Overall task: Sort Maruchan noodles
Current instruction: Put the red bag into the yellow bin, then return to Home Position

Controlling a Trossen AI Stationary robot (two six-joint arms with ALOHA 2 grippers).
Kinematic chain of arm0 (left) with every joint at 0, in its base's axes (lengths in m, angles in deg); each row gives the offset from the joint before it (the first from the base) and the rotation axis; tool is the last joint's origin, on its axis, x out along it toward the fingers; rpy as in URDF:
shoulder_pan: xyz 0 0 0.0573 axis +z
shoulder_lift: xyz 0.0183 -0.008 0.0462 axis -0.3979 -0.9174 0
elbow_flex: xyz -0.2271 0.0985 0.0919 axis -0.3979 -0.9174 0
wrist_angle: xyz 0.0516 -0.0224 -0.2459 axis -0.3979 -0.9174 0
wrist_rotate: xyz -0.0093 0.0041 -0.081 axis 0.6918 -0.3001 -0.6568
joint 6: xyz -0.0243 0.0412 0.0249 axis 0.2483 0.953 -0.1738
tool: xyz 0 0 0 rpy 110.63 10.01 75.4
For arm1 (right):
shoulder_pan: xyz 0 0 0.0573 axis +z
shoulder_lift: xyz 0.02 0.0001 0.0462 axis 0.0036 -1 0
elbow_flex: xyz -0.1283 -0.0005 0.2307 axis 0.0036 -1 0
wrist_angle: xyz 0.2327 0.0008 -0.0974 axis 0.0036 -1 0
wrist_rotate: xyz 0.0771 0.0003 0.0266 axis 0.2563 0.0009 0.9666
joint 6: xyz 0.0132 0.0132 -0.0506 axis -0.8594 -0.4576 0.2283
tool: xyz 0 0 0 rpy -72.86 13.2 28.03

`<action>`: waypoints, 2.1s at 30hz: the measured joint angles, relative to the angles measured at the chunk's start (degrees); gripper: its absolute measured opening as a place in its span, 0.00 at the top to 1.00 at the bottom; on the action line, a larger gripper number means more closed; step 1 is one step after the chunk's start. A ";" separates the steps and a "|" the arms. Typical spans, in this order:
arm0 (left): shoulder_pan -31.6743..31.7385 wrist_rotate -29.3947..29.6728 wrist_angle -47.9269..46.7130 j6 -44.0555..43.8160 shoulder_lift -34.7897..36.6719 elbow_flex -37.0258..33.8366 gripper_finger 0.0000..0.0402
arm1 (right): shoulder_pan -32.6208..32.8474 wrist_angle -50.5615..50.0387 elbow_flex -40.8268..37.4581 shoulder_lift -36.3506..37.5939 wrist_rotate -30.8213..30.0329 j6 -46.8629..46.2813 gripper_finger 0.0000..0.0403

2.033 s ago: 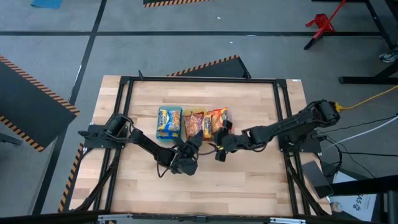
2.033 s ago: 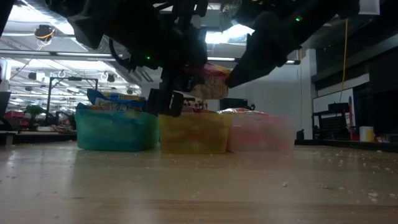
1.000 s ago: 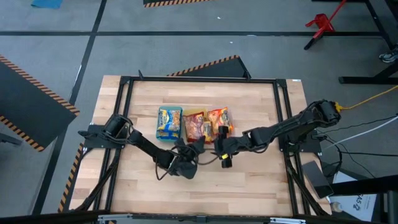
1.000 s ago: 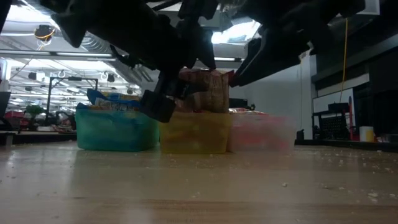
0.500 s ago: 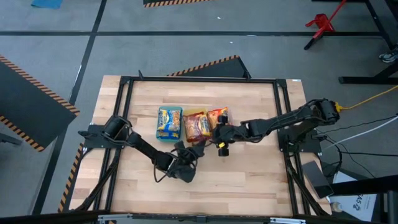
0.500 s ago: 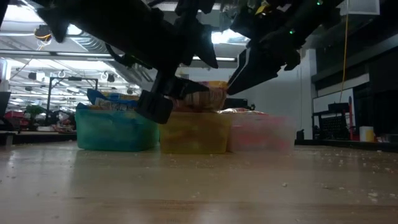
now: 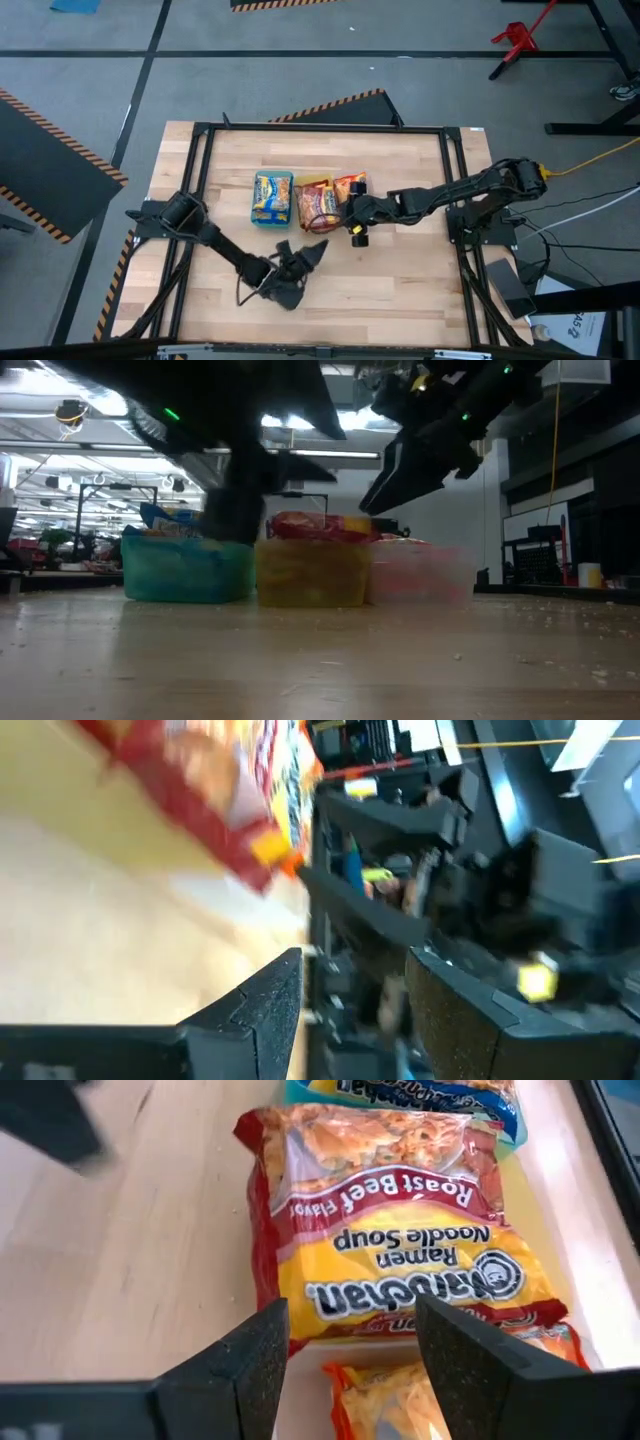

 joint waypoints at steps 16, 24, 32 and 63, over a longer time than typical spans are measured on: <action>-13.24 -17.33 -0.53 51.26 24.51 -0.07 0.57 | 0.01 -26.09 12.71 24.06 13.35 -2.50 0.49; -11.35 -45.40 -0.63 80.17 41.86 -0.04 0.57 | 0.01 -39.93 21.17 37.20 14.94 -11.25 0.49; -12.95 -50.18 -15.49 98.96 52.57 -0.13 0.57 | -0.04 -32.54 12.20 57.83 20.38 -11.48 0.49; -5.47 -70.12 29.56 98.65 84.62 -62.29 0.57 | -0.04 -1.78 -41.12 89.84 16.86 -26.96 0.49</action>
